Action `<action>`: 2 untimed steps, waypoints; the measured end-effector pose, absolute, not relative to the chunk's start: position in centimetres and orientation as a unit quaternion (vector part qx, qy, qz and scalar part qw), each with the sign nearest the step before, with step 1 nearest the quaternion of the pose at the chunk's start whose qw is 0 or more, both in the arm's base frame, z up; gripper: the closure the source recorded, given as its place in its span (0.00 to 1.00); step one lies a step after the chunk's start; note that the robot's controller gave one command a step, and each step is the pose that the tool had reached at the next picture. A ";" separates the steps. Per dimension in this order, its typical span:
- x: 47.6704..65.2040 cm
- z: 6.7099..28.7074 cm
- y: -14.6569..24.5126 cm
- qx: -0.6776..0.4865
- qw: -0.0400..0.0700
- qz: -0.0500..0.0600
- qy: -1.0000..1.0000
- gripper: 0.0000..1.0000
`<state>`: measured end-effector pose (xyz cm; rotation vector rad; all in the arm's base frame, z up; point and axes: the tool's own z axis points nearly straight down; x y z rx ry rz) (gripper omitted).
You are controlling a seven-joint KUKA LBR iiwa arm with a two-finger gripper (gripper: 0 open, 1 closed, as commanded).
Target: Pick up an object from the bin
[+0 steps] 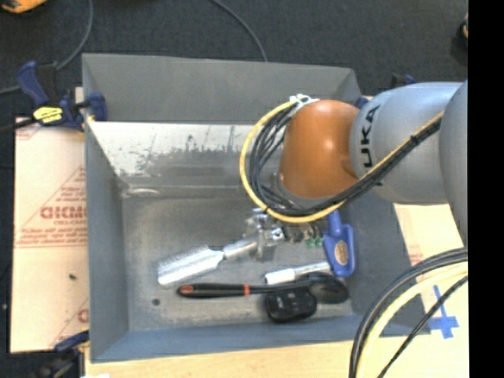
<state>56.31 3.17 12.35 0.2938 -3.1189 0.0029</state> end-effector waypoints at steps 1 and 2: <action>56.4 13.3 3.1 0.093 0.004 0.001 -0.996 1.00; 56.1 15.0 3.1 0.092 0.008 0.001 -0.996 1.00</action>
Offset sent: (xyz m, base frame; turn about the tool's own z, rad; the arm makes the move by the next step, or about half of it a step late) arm -0.0003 0.0000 0.0724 0.0000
